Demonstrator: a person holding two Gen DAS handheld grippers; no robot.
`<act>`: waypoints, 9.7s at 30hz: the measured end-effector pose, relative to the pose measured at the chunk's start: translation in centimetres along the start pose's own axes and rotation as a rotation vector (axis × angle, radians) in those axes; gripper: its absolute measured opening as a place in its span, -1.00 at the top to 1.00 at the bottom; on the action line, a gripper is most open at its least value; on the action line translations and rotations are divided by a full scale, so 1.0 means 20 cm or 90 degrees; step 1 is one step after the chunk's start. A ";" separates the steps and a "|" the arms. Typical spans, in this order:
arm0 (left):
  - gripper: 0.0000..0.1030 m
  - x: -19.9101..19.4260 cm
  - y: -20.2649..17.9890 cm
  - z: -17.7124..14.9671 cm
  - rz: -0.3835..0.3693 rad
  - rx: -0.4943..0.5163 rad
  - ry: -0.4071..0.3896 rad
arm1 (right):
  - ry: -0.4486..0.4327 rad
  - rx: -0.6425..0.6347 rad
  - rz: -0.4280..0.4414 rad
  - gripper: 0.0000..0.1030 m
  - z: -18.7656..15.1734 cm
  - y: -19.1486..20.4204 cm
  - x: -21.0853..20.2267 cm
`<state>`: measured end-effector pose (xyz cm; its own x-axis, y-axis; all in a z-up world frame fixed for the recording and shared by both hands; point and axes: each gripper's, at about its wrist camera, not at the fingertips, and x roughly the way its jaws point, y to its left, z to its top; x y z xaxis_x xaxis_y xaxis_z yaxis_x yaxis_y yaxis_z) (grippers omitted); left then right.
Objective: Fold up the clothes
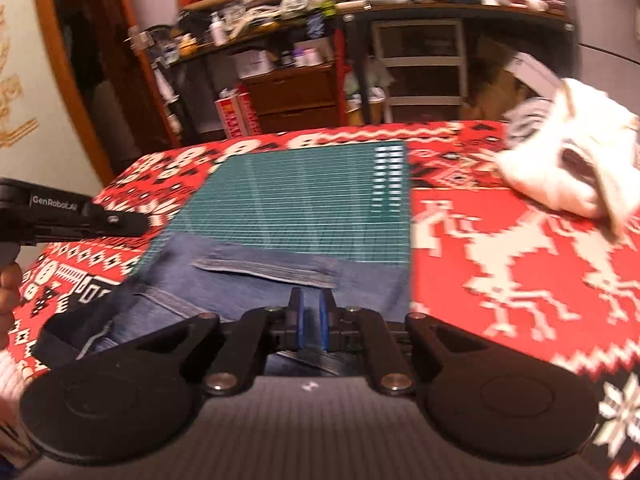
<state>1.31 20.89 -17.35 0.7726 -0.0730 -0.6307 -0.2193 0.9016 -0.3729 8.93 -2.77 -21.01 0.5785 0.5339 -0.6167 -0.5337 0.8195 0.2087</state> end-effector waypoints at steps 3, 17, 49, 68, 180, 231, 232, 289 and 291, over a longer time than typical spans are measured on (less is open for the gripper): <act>0.94 0.07 -0.10 -0.06 -0.015 0.044 0.023 | 0.010 -0.016 0.007 0.83 0.00 0.07 0.06; 0.94 0.14 -0.08 -0.21 0.005 0.087 0.047 | 0.013 -0.009 -0.013 1.00 -0.11 -0.06 0.00; 0.82 -0.01 -0.19 -0.41 -0.014 0.142 0.045 | 0.039 -0.063 0.065 0.96 -0.18 0.19 -0.03; 0.83 -0.02 -0.15 -0.43 -0.023 0.110 0.041 | 0.067 0.106 0.033 0.94 -0.13 -0.13 -0.14; -0.61 0.18 -0.11 -0.06 0.166 0.085 0.339 | 0.295 0.034 -0.049 -0.84 0.13 -0.06 0.13; 0.95 0.10 0.00 -0.12 0.002 -0.105 0.335 | 0.253 0.210 0.067 1.00 0.05 -0.18 -0.01; 0.94 0.09 -0.01 -0.12 0.001 -0.096 0.330 | 0.247 0.213 0.065 1.00 0.06 -0.19 -0.03; 0.94 0.29 0.12 0.15 0.084 -0.108 0.224 | 0.181 0.206 0.022 1.00 0.05 -0.32 0.06; 0.94 0.28 0.11 0.15 0.095 -0.097 0.217 | 0.182 0.204 0.022 1.00 0.05 -0.32 0.05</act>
<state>6.88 23.73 -19.68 0.4899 -0.1065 -0.8652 -0.4194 0.8413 -0.3410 13.65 -7.24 -22.18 0.3455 0.5194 -0.7816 -0.3051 0.8498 0.4298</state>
